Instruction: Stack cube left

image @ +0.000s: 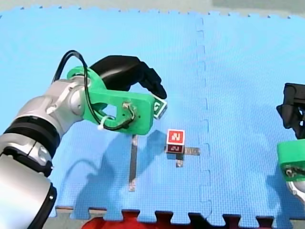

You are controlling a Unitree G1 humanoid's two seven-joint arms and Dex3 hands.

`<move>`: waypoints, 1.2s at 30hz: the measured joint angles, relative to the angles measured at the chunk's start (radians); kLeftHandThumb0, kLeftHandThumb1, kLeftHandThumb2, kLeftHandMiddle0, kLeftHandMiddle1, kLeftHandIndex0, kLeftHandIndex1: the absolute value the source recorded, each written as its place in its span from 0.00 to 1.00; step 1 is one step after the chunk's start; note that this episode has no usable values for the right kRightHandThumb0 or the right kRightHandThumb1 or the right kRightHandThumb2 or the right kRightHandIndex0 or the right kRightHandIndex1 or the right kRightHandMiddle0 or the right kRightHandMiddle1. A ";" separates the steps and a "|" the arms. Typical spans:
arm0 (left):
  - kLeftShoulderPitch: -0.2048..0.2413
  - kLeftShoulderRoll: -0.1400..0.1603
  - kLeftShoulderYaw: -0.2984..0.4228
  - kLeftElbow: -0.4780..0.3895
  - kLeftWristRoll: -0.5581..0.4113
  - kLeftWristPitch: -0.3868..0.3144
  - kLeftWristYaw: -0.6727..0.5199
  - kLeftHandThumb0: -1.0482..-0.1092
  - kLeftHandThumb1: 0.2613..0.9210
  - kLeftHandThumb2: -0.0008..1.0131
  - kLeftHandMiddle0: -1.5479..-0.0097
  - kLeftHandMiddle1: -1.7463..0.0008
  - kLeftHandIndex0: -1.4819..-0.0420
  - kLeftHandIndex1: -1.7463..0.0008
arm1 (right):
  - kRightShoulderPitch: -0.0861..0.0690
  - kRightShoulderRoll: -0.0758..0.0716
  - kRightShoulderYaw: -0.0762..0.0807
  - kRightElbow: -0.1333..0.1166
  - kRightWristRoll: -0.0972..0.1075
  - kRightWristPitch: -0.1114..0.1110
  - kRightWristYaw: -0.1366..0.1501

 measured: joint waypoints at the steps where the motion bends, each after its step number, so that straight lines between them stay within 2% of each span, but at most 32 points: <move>1: 0.000 -0.006 0.012 0.000 -0.021 0.012 -0.032 0.60 0.84 0.00 0.35 0.00 0.16 0.96 | 0.000 0.000 0.000 0.000 -0.001 0.000 0.000; 7: 0.006 -0.039 0.084 0.014 -0.126 0.086 -0.196 0.59 0.83 0.00 0.36 0.00 0.16 0.97 | 0.000 0.001 0.001 0.000 -0.004 0.007 -0.006; 16: 0.015 -0.047 0.121 0.018 -0.159 0.088 -0.279 0.57 0.82 0.00 0.36 0.00 0.15 0.98 | 0.000 0.002 0.002 0.002 -0.008 0.012 -0.009; 29: 0.028 -0.057 0.154 0.037 -0.182 0.084 -0.334 0.60 0.81 0.00 0.36 0.00 0.14 0.98 | 0.000 0.003 0.004 0.013 -0.010 0.014 -0.021; 36: 0.030 -0.069 0.159 0.039 -0.179 0.076 -0.316 0.61 0.80 0.00 0.35 0.00 0.14 0.99 | -0.001 0.003 0.007 0.016 -0.011 0.015 -0.023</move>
